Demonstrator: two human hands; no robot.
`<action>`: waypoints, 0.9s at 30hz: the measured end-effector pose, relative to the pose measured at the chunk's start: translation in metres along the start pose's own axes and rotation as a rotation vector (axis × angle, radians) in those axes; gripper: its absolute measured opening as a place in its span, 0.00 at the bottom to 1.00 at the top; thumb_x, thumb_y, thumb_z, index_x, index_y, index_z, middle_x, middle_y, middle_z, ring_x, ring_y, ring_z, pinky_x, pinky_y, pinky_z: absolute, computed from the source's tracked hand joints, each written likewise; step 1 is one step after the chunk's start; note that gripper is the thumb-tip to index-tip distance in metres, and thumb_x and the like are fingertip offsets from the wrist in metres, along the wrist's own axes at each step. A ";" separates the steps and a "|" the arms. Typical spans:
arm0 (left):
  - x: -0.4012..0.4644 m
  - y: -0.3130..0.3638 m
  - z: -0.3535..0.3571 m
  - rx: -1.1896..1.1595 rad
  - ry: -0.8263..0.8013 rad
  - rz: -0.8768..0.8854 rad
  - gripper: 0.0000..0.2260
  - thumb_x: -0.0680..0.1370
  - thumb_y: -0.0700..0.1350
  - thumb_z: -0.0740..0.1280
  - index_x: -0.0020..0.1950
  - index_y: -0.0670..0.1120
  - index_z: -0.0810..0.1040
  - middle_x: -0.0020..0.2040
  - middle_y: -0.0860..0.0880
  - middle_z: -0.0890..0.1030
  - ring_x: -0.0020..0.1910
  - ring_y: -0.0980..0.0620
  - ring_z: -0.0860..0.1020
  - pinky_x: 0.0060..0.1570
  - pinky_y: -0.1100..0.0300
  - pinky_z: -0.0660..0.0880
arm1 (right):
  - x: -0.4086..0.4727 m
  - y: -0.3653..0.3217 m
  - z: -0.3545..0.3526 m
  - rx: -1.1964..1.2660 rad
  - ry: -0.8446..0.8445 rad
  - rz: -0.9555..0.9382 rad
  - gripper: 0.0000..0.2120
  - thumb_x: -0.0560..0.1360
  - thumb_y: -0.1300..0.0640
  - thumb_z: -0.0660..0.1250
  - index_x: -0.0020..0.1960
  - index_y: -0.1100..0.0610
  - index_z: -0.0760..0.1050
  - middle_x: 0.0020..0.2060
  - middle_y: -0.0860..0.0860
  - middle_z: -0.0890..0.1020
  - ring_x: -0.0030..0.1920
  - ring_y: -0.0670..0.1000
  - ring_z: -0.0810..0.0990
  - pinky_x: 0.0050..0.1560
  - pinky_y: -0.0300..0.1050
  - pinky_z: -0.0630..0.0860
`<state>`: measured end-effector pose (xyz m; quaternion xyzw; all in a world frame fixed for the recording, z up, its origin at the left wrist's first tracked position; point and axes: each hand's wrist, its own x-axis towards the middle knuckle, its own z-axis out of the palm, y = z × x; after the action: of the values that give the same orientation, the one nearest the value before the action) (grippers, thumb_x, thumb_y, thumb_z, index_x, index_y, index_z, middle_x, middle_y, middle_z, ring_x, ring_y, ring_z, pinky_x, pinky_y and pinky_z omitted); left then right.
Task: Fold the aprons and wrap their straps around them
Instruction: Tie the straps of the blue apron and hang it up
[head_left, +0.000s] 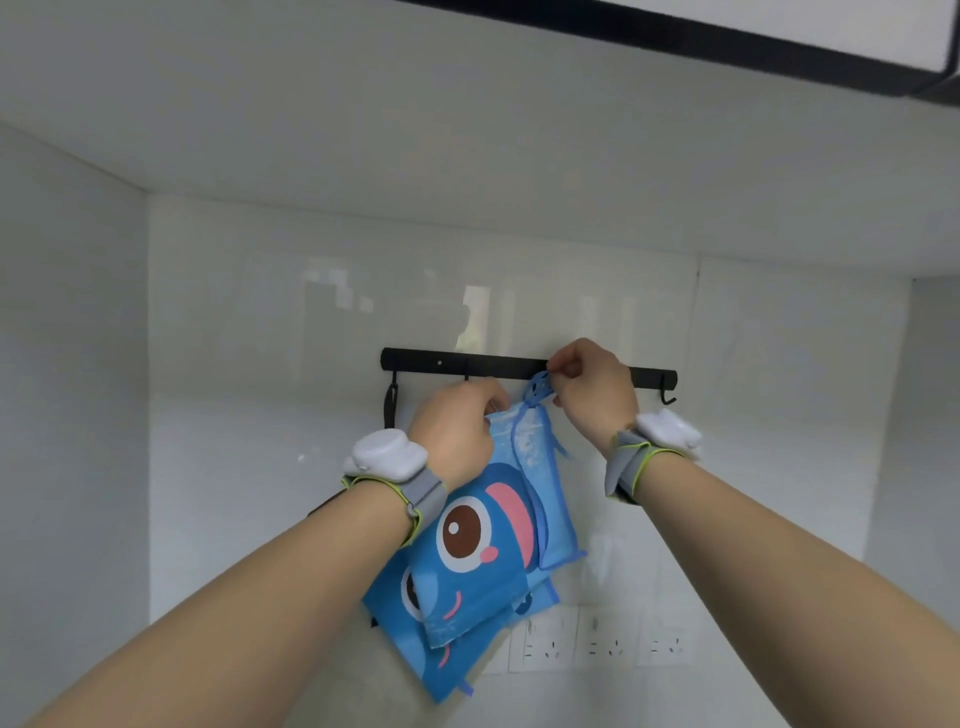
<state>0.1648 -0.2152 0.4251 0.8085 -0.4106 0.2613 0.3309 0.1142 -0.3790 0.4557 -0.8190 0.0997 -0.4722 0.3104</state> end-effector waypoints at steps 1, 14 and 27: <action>0.000 -0.002 0.001 0.017 -0.007 0.000 0.16 0.76 0.33 0.60 0.58 0.47 0.78 0.55 0.48 0.81 0.51 0.48 0.78 0.52 0.54 0.77 | 0.001 0.001 0.002 -0.036 -0.016 -0.010 0.11 0.72 0.63 0.63 0.41 0.47 0.74 0.40 0.51 0.83 0.42 0.56 0.83 0.48 0.52 0.79; -0.009 -0.023 0.026 0.407 -0.106 0.149 0.19 0.74 0.39 0.65 0.64 0.47 0.72 0.58 0.46 0.75 0.58 0.43 0.72 0.53 0.51 0.72 | -0.022 0.026 0.019 -0.211 -0.170 -0.009 0.06 0.75 0.58 0.64 0.51 0.54 0.73 0.45 0.53 0.82 0.46 0.57 0.79 0.44 0.46 0.73; -0.106 0.027 0.067 -0.171 0.002 0.032 0.18 0.74 0.33 0.59 0.58 0.48 0.78 0.49 0.53 0.79 0.51 0.54 0.75 0.53 0.62 0.71 | -0.134 0.073 -0.034 -0.199 -0.236 0.050 0.15 0.78 0.60 0.62 0.63 0.54 0.76 0.60 0.49 0.78 0.61 0.49 0.75 0.60 0.36 0.66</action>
<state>0.0965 -0.2255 0.3169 0.7702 -0.4442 0.2314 0.3949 0.0237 -0.3893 0.3288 -0.8927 0.1291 -0.3528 0.2490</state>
